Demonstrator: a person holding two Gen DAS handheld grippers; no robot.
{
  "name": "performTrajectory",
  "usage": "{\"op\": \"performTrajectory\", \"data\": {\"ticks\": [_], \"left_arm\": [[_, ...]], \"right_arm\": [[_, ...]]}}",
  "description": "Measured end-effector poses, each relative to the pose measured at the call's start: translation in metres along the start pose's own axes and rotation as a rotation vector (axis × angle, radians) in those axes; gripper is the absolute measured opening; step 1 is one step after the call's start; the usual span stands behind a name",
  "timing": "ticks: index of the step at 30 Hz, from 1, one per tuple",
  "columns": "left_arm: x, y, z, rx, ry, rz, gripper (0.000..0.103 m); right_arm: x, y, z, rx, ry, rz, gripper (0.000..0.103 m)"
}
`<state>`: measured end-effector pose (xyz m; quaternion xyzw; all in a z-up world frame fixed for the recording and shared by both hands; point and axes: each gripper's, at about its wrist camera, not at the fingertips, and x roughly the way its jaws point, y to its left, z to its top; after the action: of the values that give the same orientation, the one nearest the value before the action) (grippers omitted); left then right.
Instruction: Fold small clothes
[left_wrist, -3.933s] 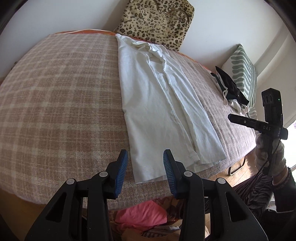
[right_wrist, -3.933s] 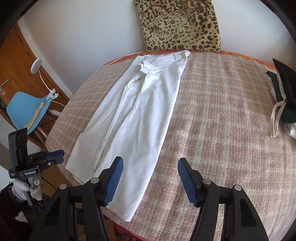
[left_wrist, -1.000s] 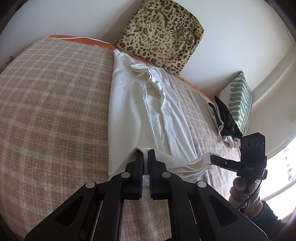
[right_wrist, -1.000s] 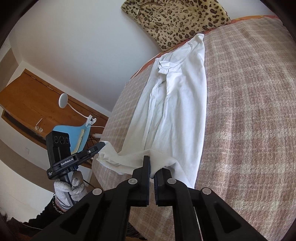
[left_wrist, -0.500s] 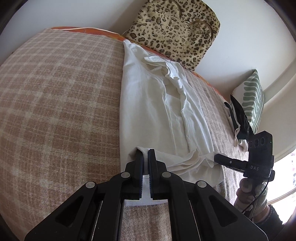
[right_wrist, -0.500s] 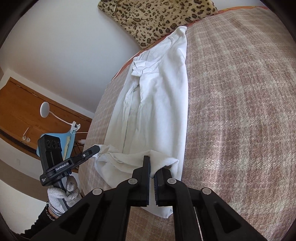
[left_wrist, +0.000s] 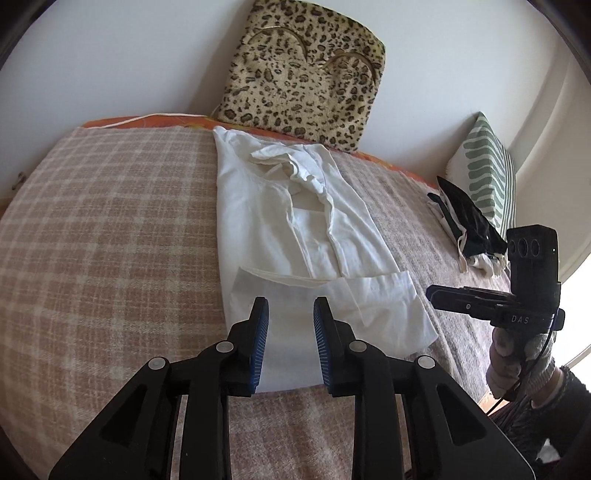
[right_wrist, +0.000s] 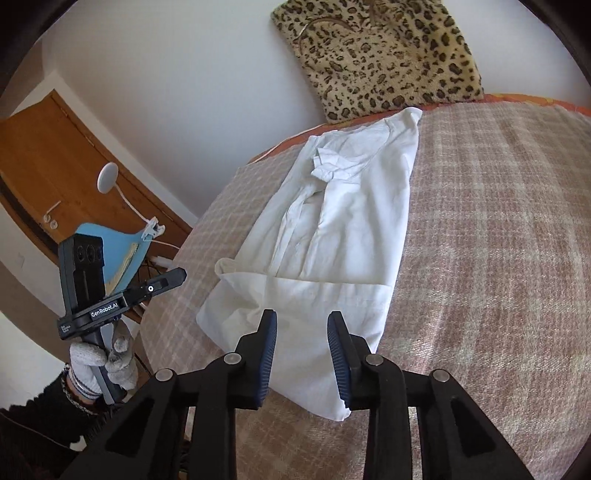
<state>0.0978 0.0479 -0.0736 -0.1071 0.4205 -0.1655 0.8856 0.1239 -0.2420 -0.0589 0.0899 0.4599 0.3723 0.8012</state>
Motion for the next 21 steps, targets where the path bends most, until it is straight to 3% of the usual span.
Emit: {"op": "performTrajectory", "data": {"ticks": [4, 7, 10, 12, 15, 21], "left_arm": [[0.024, -0.006, -0.003, 0.012, 0.067, -0.035, 0.023], [0.037, 0.005, -0.001, -0.042, 0.098, -0.040, 0.023], [0.037, 0.014, 0.004, -0.053, 0.071, 0.037, 0.023], [0.031, 0.016, 0.009, -0.020, 0.033, 0.101, 0.024], [0.028, 0.022, 0.010, 0.002, 0.000, 0.153, 0.054], [0.041, 0.026, 0.011, 0.017, 0.029, 0.134, 0.055]], "right_arm": [[0.021, 0.014, -0.007, -0.065, 0.074, 0.031, 0.031], [0.032, 0.010, -0.007, -0.070, 0.091, -0.011, 0.031], [0.030, -0.005, 0.000, -0.027, 0.058, -0.077, 0.032], [0.020, -0.012, 0.005, -0.002, 0.015, -0.143, 0.039], [0.013, -0.024, 0.006, 0.010, -0.014, -0.237, 0.052], [0.019, -0.039, 0.007, 0.062, 0.011, -0.210, 0.053]]}}
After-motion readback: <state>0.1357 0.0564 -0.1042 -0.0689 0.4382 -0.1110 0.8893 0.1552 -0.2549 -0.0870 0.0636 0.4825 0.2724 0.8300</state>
